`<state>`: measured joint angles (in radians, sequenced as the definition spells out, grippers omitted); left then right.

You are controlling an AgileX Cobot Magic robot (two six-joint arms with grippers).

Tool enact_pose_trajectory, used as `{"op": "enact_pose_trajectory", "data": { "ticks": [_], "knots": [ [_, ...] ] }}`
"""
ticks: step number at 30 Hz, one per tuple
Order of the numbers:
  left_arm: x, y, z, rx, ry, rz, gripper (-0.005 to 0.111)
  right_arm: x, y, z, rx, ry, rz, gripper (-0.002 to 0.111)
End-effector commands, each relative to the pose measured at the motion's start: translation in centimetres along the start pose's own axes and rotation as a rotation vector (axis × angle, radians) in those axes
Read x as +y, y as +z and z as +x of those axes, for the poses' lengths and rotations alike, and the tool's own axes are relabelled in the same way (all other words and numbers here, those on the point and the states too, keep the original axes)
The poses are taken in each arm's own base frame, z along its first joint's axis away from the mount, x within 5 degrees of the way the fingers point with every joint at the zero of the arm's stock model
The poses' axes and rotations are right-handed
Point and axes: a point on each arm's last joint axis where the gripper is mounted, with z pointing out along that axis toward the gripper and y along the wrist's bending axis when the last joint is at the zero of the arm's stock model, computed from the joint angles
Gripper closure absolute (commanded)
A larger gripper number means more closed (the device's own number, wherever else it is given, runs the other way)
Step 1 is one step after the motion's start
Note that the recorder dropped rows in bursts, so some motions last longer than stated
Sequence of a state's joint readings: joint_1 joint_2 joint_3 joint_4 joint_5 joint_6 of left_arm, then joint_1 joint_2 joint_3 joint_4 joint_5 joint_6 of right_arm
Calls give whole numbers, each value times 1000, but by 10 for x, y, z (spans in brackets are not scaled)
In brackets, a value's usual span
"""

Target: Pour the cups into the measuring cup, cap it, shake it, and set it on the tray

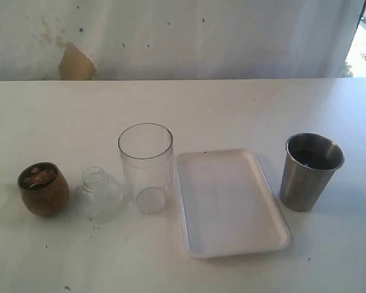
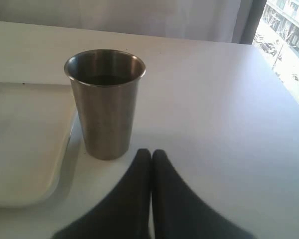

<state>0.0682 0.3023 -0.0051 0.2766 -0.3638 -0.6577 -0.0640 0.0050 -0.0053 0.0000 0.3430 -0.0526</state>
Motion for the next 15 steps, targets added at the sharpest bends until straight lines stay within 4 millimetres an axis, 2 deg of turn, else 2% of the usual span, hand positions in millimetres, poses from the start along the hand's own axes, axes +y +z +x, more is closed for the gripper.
{"op": "enact_pose_trajectory", "data": {
  "ticks": [1, 4, 10, 15],
  "knots": [
    [-15, 8, 11, 95, 103, 186, 2, 0, 0, 1, -8, 0, 8, 108],
    [-8, 17, 23, 207, 102, 135, 2, 0, 0, 1, -8, 0, 8, 108],
    [-12, 31, 42, 344, 156, 254, 2, 0, 0, 1, -8, 0, 8, 108],
    [-6, 41, 59, 449, 124, 258, 2, 0, 0, 1, -8, 0, 8, 108]
  ]
}}
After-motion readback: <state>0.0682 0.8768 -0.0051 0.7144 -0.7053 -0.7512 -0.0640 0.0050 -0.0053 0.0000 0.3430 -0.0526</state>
